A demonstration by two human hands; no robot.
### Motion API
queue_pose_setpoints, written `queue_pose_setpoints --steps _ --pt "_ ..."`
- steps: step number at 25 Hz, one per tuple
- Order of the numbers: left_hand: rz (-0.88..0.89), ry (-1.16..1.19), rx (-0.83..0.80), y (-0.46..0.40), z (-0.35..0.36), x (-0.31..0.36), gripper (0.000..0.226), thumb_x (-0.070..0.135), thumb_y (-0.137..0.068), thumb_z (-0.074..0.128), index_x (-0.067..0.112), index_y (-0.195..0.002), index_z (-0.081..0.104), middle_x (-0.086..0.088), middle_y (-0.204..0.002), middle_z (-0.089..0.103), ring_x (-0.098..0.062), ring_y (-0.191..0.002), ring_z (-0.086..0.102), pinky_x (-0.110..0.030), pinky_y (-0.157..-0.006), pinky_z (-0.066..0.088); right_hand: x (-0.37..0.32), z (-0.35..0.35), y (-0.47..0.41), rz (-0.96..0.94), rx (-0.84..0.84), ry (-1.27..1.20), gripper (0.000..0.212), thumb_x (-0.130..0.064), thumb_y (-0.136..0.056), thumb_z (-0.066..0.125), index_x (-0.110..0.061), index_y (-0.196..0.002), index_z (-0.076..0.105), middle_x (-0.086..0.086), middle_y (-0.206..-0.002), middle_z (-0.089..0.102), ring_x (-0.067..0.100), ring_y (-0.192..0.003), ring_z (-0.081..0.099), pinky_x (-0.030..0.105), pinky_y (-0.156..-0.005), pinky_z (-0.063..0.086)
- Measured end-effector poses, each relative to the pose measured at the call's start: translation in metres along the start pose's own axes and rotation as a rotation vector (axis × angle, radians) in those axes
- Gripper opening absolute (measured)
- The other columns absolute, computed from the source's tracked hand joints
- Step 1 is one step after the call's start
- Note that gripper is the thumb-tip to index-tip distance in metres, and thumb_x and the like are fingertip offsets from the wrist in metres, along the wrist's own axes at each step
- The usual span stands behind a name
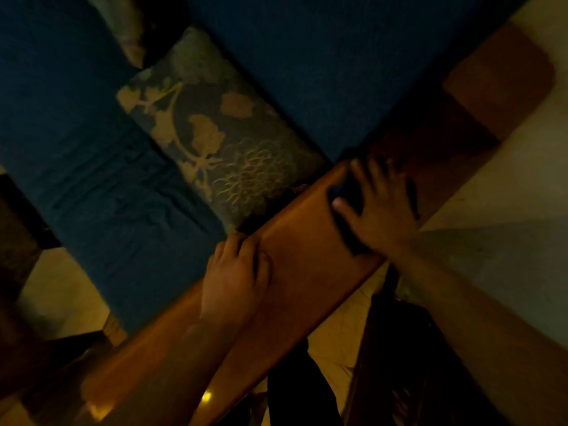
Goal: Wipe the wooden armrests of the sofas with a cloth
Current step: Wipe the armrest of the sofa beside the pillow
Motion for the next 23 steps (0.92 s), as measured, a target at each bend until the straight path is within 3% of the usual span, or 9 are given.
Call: queue_pose_setpoints --steps 3,4,8,9,13,16,18,20,23 --pt "-0.097 0.025 0.030 0.037 -0.007 -0.047 0.038 0.031 -0.101 0.053 0.008 -0.128 0.067 -0.017 -0.120 0.064 -0.037 -0.108 0.059 -0.052 -0.093 0.050 -0.042 -0.009 -0.018 0.431 0.005 -0.076 0.082 -0.070 -0.098 0.019 -0.022 -0.165 0.014 0.012 -0.173 0.012 0.042 -0.158 0.004 0.064 -0.125 0.006" --pt "-0.153 0.051 0.047 0.054 -0.012 -0.064 0.040 0.033 -0.101 0.050 0.008 -0.126 0.068 -0.016 -0.118 0.064 -0.037 -0.107 0.059 -0.051 -0.093 0.050 -0.083 0.006 0.006 0.362 0.045 -0.056 0.077 -0.067 -0.100 0.022 -0.022 -0.163 0.022 0.011 -0.172 0.018 0.043 -0.157 0.008 0.064 -0.124 0.010" --pt "-0.336 0.113 0.113 0.118 -0.031 -0.133 0.047 0.041 -0.095 0.040 0.009 -0.111 0.071 -0.016 -0.107 0.066 -0.039 -0.101 0.061 -0.052 -0.086 0.051 -0.179 0.028 0.088 -0.679 -0.136 0.019 0.062 -0.063 -0.094 0.049 -0.026 -0.143 0.057 0.009 -0.148 0.054 0.038 -0.143 0.043 0.056 -0.121 0.027" --pt "-0.361 0.097 0.116 0.133 -0.034 -0.151 0.048 0.042 -0.095 0.039 0.009 -0.110 0.071 -0.016 -0.107 0.066 -0.039 -0.101 0.062 -0.051 -0.086 0.052 -0.175 0.021 0.063 -0.664 -0.146 0.067 0.062 -0.066 -0.092 0.047 -0.022 -0.133 0.064 0.013 -0.136 0.062 0.038 -0.130 0.054 0.053 -0.115 0.036" --pt "-0.559 0.180 0.085 0.170 -0.040 -0.203 0.036 0.043 -0.100 0.047 0.013 -0.111 0.065 -0.014 -0.112 0.064 -0.037 -0.108 0.060 -0.044 -0.086 0.049 -0.187 -0.005 -0.017 0.069 -0.262 0.305 0.072 -0.064 -0.099 0.032 -0.005 -0.092 0.072 0.027 -0.104 0.071 0.045 -0.097 0.066 0.047 -0.090 0.053" --pt "-0.769 0.590 0.118 0.177 -0.038 -0.206 0.035 0.040 -0.103 0.051 0.016 -0.126 0.061 -0.013 -0.125 0.065 -0.035 -0.114 0.063 -0.047 -0.096 0.053 -0.289 0.026 0.072 -0.270 -0.163 0.146 0.061 -0.059 -0.096 0.042 -0.008 -0.089 0.074 0.022 -0.094 0.074 0.041 -0.090 0.070 0.044 -0.081 0.053" --pt "-0.936 1.059 0.164 0.182 -0.040 -0.200 0.033 0.032 -0.106 0.051 0.018 -0.134 0.060 -0.013 -0.132 0.065 -0.032 -0.120 0.063 -0.051 -0.106 0.050 -0.341 0.056 0.171 -0.545 -0.132 0.009 0.051 -0.052 -0.093 0.051 -0.014 -0.120 0.070 0.014 -0.121 0.071 0.037 -0.117 0.063 0.050 -0.104 0.047" --pt "-1.088 1.433 0.218 0.184 -0.043 -0.200 0.029 0.029 -0.107 0.048 0.016 -0.127 0.065 -0.013 -0.128 0.068 -0.030 -0.118 0.064 -0.047 -0.108 0.049 -0.353 0.071 0.235 -0.751 -0.204 -0.019 0.069 -0.051 -0.093 0.052 -0.025 -0.156 0.040 0.005 -0.162 0.040 0.034 -0.153 0.029 0.053 -0.127 0.017" --pt "-1.135 1.590 0.168 0.191 -0.043 -0.204 0.032 0.033 -0.106 0.046 0.012 -0.120 0.066 -0.013 -0.120 0.070 -0.030 -0.110 0.065 -0.041 -0.092 0.052 -0.290 0.064 0.252 -1.007 -0.208 0.058 0.077 -0.058 -0.096 0.052 -0.032 -0.163 0.024 0.002 -0.173 0.015 0.036 -0.160 0.009 0.055 -0.128 0.011"
Point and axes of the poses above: each hand's wrist, its own y-axis away from the middle knuckle, its own z-axis out of the palm, x = y × z, the point moved 2 cm from there along -y, towards the middle knuckle
